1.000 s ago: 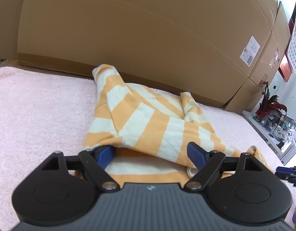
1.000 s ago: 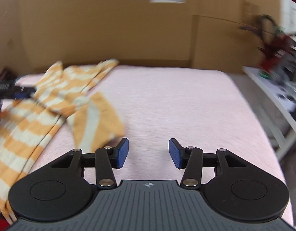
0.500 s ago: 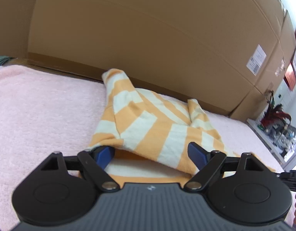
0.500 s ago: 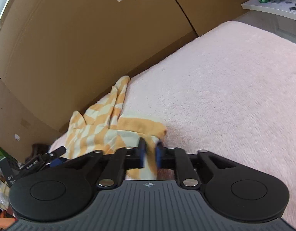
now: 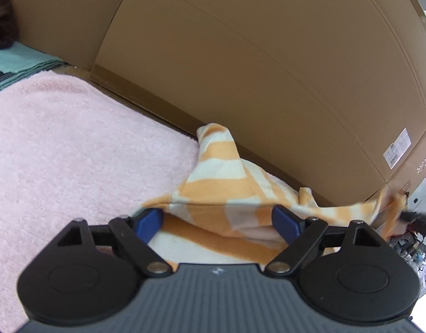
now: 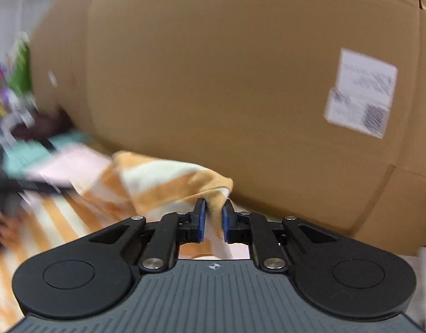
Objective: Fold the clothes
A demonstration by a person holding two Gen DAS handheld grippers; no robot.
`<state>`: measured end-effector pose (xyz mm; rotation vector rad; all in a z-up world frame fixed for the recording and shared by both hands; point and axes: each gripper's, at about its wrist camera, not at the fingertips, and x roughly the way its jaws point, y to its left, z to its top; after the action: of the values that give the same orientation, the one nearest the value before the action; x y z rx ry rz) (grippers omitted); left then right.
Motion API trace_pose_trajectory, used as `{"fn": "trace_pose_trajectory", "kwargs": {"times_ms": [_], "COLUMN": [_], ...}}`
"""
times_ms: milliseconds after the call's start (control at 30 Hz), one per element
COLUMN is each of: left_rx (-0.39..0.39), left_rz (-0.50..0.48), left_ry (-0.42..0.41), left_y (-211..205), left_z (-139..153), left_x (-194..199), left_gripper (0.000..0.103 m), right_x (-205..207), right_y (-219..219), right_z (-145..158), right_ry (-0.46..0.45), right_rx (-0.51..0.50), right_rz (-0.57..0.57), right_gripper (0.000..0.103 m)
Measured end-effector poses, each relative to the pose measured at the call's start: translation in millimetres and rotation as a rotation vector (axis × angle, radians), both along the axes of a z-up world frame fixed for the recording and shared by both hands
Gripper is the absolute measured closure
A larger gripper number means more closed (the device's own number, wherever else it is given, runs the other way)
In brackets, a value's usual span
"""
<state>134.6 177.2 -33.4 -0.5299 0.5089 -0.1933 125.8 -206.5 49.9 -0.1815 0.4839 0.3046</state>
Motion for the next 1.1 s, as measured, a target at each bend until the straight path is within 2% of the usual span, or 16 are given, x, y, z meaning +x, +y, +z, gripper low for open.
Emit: {"fn": "trace_pose_trajectory", "kwargs": {"times_ms": [67, 133, 167, 233, 333, 367, 467, 533, 600, 667, 700, 800, 833, 1000, 1067, 1100], "left_rx": [0.010, 0.013, 0.013, 0.012, 0.016, 0.017, 0.019, 0.024, 0.038, 0.048, 0.049, 0.072, 0.080, 0.123, 0.142, 0.140], "left_rz": [-0.012, -0.021, -0.021, -0.023, -0.028, -0.029, -0.033, -0.041, -0.059, -0.083, -0.097, -0.146, -0.162, -0.281, -0.308, -0.308], "left_ry": [-0.002, -0.003, -0.003, -0.003, -0.002, -0.003, -0.006, -0.015, -0.027, -0.034, -0.036, -0.056, -0.063, -0.105, -0.111, -0.106], "left_y": [-3, -5, -5, -4, -5, -5, -5, -6, -9, -13, -14, -21, -23, -38, -42, -42], "left_z": [1, 0, 0, 0, -1, -1, -1, 0, 1, 2, 2, 5, 5, 10, 11, 11], "left_x": [1, 2, 1, 0, 1, 1, 1, 0, -1, -2, -2, -5, -6, -12, -14, -14], "left_gripper": [0.011, 0.011, 0.011, 0.010, 0.010, 0.010, 0.010, 0.011, 0.011, 0.011, 0.011, 0.012, 0.012, 0.013, 0.012, 0.011], "right_x": [5, 8, 6, -8, -27, -27, -18, -9, 7, 17, 19, 25, 27, -1, -4, -4], "right_y": [-4, -13, -19, -29, -34, -30, -21, -26, -25, -18, -12, 1, 4, -19, -28, -33], "right_z": [-27, -49, -57, -62, -66, -70, -79, -85, -92, -96, -94, -90, -88, -59, -60, -63], "right_ry": [0.048, 0.067, 0.061, 0.049, 0.112, 0.125, 0.139, 0.130, 0.152, 0.142, 0.144, 0.149, 0.150, -0.016, 0.002, 0.043], "right_rx": [-0.164, -0.256, -0.252, -0.158, 0.139, 0.183, 0.212, 0.283, 0.368, 0.390, 0.355, 0.255, 0.223, 0.271, 0.249, 0.237], "right_rz": [-0.167, -0.319, -0.382, -0.461, -0.336, -0.326, -0.432, -0.511, -0.531, -0.513, -0.485, -0.422, -0.405, -0.452, -0.484, -0.480], "right_gripper": [0.092, 0.073, 0.069, 0.063, 0.063, 0.059, 0.055, 0.055, 0.055, 0.050, 0.050, 0.087, 0.089, 0.089, 0.089, 0.088]}}
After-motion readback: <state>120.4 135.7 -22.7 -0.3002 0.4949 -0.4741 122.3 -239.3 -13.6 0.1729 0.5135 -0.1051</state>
